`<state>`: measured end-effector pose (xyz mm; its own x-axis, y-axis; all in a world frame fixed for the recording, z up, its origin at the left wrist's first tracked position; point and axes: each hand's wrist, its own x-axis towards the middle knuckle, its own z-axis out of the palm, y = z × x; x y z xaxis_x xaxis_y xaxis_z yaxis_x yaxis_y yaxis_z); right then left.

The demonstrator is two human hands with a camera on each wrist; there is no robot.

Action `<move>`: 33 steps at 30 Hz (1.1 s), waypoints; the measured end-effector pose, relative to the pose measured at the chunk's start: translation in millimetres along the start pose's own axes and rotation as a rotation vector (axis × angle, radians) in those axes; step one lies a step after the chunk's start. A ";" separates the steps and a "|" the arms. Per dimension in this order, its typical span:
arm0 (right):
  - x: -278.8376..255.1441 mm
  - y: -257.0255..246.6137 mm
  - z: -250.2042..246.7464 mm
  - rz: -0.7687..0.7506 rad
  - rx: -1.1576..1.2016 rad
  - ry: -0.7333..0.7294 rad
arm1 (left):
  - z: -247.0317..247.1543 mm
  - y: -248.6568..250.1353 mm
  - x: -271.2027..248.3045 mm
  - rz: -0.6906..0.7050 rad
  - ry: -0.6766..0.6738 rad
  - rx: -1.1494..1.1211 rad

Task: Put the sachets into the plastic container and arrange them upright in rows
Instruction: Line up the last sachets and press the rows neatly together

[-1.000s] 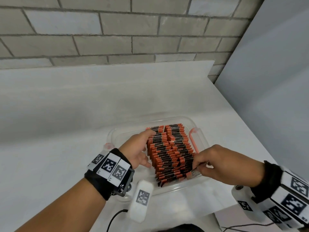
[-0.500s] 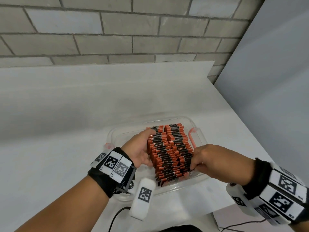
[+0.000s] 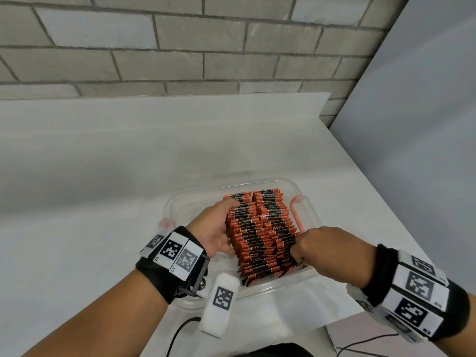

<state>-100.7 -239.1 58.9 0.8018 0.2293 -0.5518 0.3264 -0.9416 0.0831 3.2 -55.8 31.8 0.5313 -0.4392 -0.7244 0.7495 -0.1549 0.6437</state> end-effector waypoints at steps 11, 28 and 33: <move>-2.8 2.1 -0.4 -0.009 0.034 0.045 | 1.7 -0.2 -1.1 -0.001 -0.012 0.030; -10.7 6.7 -16.7 -0.026 0.256 -0.021 | -0.3 -1.2 -1.2 0.013 -0.007 0.004; -10.8 5.7 -21.6 -0.058 0.311 -0.143 | 0.2 -0.8 0.5 -0.003 -0.008 0.012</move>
<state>-96.7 -241.6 83.2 0.7012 0.2687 -0.6604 0.1837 -0.9631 -0.1967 2.8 -56.0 31.0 0.5258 -0.4454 -0.7247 0.7463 -0.1672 0.6443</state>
